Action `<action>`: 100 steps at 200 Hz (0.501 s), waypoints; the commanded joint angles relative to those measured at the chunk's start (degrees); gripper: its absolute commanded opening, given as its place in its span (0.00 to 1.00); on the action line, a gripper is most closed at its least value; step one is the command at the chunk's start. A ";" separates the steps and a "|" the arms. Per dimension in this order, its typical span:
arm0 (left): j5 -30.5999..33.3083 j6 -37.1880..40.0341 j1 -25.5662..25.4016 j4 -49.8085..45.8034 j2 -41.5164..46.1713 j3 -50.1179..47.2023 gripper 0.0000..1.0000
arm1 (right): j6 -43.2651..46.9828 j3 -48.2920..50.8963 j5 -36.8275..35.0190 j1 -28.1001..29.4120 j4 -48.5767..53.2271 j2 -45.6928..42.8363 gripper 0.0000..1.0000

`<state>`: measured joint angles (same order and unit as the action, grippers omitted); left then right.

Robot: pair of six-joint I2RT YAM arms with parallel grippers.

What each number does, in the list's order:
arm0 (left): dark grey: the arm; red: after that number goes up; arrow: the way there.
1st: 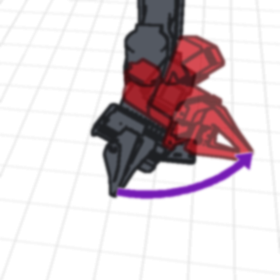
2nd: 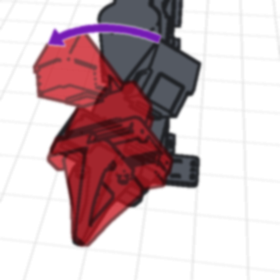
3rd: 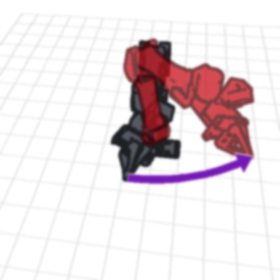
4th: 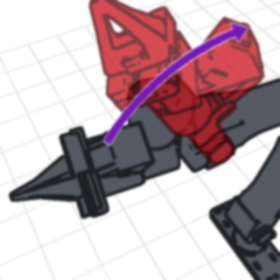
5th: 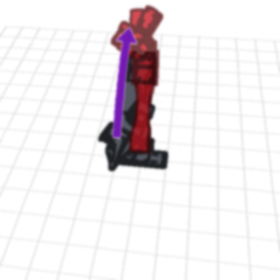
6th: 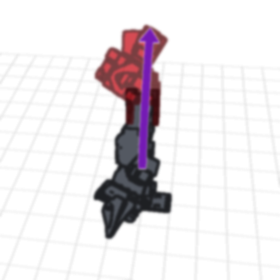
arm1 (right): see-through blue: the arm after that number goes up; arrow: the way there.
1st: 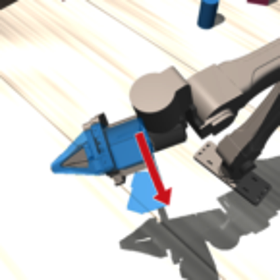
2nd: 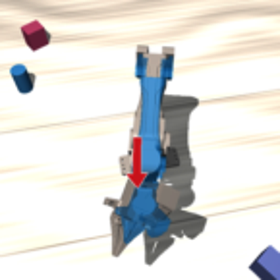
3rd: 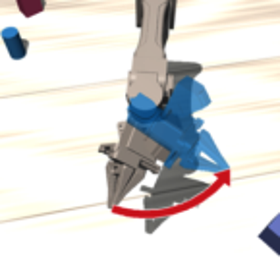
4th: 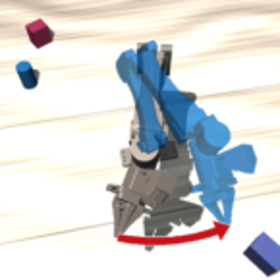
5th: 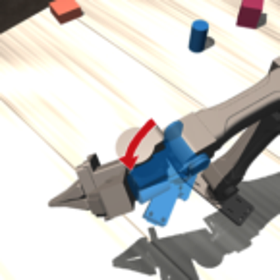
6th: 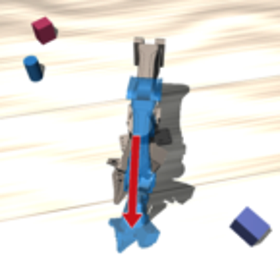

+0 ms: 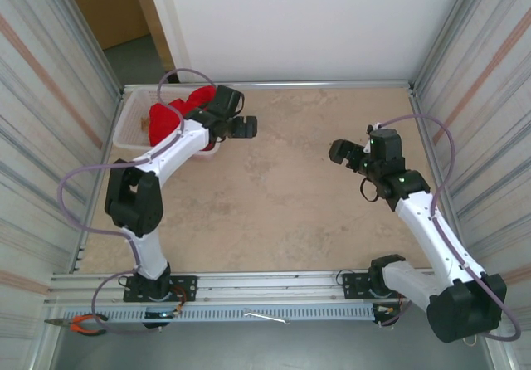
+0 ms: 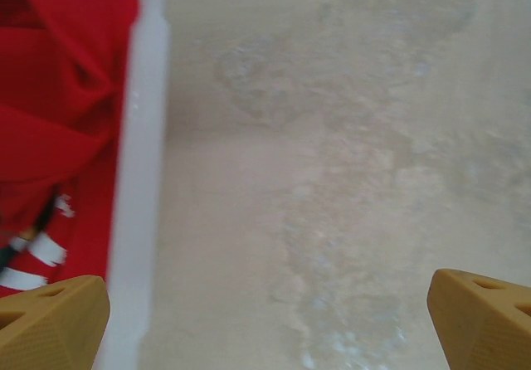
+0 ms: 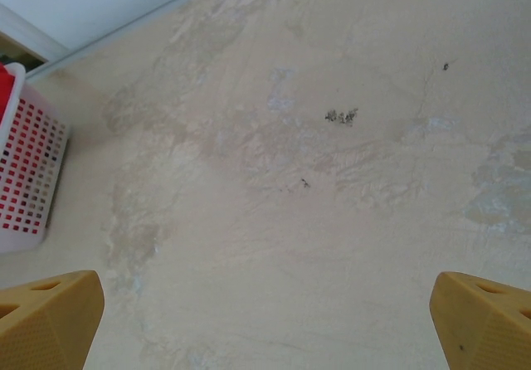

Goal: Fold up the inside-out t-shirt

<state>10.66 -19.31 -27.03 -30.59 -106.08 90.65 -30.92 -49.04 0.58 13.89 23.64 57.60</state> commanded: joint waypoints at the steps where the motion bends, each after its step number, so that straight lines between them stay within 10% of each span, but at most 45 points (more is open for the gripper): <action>1: 5.70 2.05 1.22 -6.56 -3.69 6.37 0.99 | 0.85 0.96 -1.40 0.35 2.68 -0.60 0.99; 100: -7.85 12.88 0.09 -9.44 -13.62 15.00 0.99 | 2.04 -0.83 -3.28 0.02 7.23 -5.09 0.99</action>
<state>10.17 -9.96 -25.06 -39.31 -119.90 102.28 -30.81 -48.58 -0.49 13.91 28.08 54.13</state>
